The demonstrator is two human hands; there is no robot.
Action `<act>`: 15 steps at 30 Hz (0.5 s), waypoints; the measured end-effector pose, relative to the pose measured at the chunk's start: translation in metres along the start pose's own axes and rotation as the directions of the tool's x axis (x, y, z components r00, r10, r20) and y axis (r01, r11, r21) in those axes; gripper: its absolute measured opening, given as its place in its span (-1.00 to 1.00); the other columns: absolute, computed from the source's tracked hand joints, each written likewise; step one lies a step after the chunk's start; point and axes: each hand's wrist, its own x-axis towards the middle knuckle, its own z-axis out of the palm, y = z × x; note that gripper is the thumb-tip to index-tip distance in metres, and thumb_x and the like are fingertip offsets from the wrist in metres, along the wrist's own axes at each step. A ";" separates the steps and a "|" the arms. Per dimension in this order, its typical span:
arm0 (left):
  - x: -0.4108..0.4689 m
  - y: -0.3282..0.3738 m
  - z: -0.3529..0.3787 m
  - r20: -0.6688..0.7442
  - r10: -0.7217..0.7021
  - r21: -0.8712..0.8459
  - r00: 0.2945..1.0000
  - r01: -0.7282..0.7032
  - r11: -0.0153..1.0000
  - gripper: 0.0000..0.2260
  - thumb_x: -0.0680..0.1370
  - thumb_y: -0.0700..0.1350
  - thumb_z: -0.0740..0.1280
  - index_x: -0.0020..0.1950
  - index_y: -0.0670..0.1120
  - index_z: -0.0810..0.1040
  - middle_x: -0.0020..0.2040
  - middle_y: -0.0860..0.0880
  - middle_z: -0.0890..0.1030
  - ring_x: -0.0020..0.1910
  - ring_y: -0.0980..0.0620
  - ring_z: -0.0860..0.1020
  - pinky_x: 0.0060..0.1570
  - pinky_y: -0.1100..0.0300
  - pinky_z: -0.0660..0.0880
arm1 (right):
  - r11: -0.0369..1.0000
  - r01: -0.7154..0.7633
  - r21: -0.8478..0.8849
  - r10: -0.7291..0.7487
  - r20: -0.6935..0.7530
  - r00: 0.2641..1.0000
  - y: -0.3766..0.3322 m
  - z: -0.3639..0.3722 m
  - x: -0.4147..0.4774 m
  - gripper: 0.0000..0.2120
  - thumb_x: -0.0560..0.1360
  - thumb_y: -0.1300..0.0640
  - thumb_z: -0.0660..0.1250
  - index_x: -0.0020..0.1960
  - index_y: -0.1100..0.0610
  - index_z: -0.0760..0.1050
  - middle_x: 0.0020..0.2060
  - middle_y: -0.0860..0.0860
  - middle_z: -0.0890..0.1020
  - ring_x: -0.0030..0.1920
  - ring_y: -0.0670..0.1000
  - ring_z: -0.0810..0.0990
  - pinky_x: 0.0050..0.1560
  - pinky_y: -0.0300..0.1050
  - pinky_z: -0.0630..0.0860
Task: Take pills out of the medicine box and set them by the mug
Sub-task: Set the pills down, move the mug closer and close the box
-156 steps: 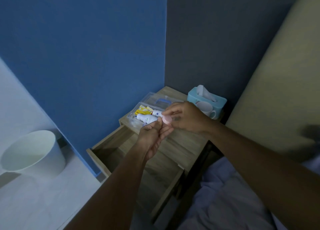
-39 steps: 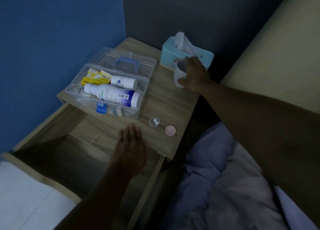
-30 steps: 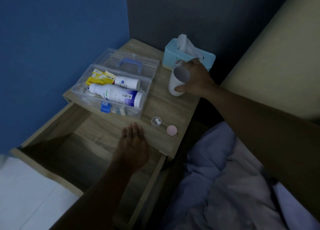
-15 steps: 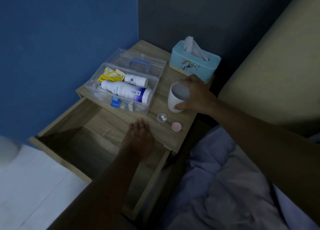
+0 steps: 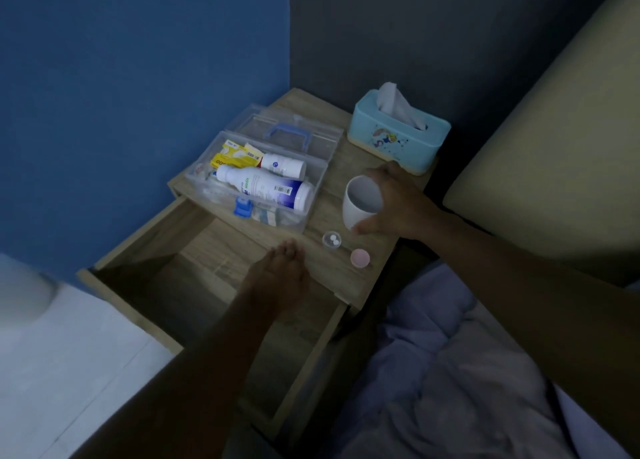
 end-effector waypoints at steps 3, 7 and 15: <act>-0.012 -0.030 -0.010 -0.046 0.048 -0.126 0.998 -0.054 0.991 -0.55 0.65 0.04 0.09 0.52 -0.05 0.32 0.51 -0.07 0.36 0.47 0.02 0.35 0.42 0.06 0.35 | 0.997 -0.038 0.064 0.043 -0.072 0.996 -0.008 -0.003 0.002 0.03 0.16 -0.38 0.53 0.46 -0.02 0.19 0.45 0.04 0.22 0.45 0.06 0.22 0.36 0.02 0.34; -0.028 -0.072 -0.021 -0.198 -0.159 -0.228 0.967 0.112 0.967 -0.67 0.62 -0.02 0.16 0.38 0.00 0.40 0.16 -0.03 0.59 0.05 0.09 0.58 -0.02 0.16 0.56 | 0.967 0.058 0.250 0.001 -0.231 0.973 -0.034 -0.001 0.018 -0.32 0.40 -0.22 0.44 0.41 0.00 0.33 0.39 0.02 0.38 0.33 -0.07 0.35 0.21 -0.18 0.30; 0.013 -0.121 -0.065 -0.448 -0.255 -0.238 0.857 0.161 0.958 -0.38 0.54 -0.19 0.25 0.58 -0.21 0.14 0.58 -0.20 0.18 0.56 -0.15 0.16 0.51 -0.04 0.20 | 0.764 -0.239 0.599 0.415 -0.172 0.893 -0.090 0.027 0.102 -0.37 0.51 0.05 0.37 0.51 0.10 0.22 0.40 0.14 0.40 0.27 0.12 0.52 -0.20 -0.28 0.40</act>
